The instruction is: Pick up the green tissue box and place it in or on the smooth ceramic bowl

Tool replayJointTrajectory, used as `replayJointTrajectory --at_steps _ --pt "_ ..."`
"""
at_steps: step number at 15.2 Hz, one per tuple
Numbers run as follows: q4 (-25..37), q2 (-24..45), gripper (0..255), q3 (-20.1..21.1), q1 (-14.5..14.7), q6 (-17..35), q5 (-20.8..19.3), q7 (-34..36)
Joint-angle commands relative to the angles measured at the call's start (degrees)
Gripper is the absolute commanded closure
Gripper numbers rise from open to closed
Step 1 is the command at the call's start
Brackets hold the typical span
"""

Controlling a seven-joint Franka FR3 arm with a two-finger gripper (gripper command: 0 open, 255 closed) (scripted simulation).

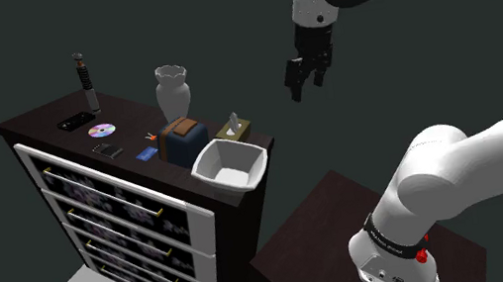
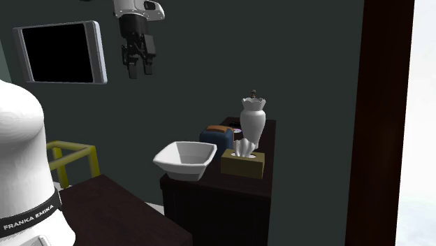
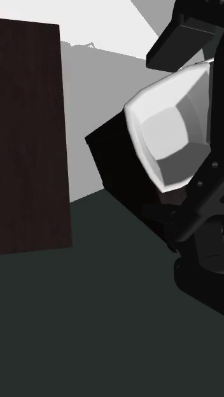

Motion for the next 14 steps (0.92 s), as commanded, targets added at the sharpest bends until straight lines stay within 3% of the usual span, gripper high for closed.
replayJointTrajectory --at_steps 1,14 --pt "0.0 0.0 0 0.0 0.0 0.0 0.0 0.0" --pt "11.5 30.2 0 -0.4 -4.1 15.4 -6.3 2.8"
